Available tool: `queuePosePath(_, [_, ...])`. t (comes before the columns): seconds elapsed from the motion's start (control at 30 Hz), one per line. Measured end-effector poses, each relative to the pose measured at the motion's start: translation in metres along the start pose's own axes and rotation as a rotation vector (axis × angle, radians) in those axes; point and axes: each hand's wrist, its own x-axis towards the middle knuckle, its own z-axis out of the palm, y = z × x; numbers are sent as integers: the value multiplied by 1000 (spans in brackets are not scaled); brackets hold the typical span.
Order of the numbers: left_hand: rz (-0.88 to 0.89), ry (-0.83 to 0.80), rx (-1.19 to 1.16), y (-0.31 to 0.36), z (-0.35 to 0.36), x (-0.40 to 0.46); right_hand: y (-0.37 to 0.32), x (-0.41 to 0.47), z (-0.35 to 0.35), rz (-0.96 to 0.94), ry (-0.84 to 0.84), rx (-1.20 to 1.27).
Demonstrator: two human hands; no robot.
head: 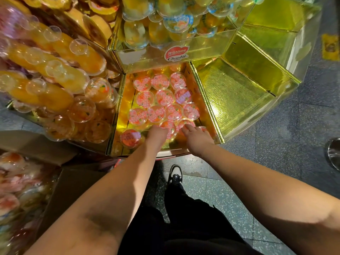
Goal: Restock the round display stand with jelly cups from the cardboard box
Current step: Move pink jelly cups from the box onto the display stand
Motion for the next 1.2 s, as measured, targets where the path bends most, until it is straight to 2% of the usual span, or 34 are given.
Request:
queuePosePath(0.13, [36, -21, -42, 8, -19, -34, -2, -4, -7, 25, 115, 65])
queuePosePath(0.23, [201, -42, 49, 1, -46, -70, -11, -19, -17, 37, 227, 184])
queuePosePath(0.4, [340, -122, -56, -43, -122, -130, -55, -57, -31, -118, 310, 298])
queuePosePath(0.47, [294, -84, -109, -65, -162, -140, -87, -74, -34, -207, 280, 295])
queuePosePath(0.57, [207, 71, -164, -104, -230, -147, -148, -91, -33, -364, 233, 259])
queuePosePath(0.8, [227, 450, -261, -210, -354, -210, -321, -105, -23, -709, 71, 59])
queuePosePath(0.87, [165, 482, -385, -249, -377, -219, -367, -105, -11, -786, 25, -1])
queuePosePath(0.97, [113, 601, -473, -307, -398, -229, -423, -99, 16, -822, -70, -123])
queuePosePath(1.07, [-22, 692, -352, -365, -410, -237, -467, -89, 46, -792, -120, -290])
queuePosePath(1.2, [-152, 630, -362, -423, -414, -232, -502, -69, 80, -700, -197, -472])
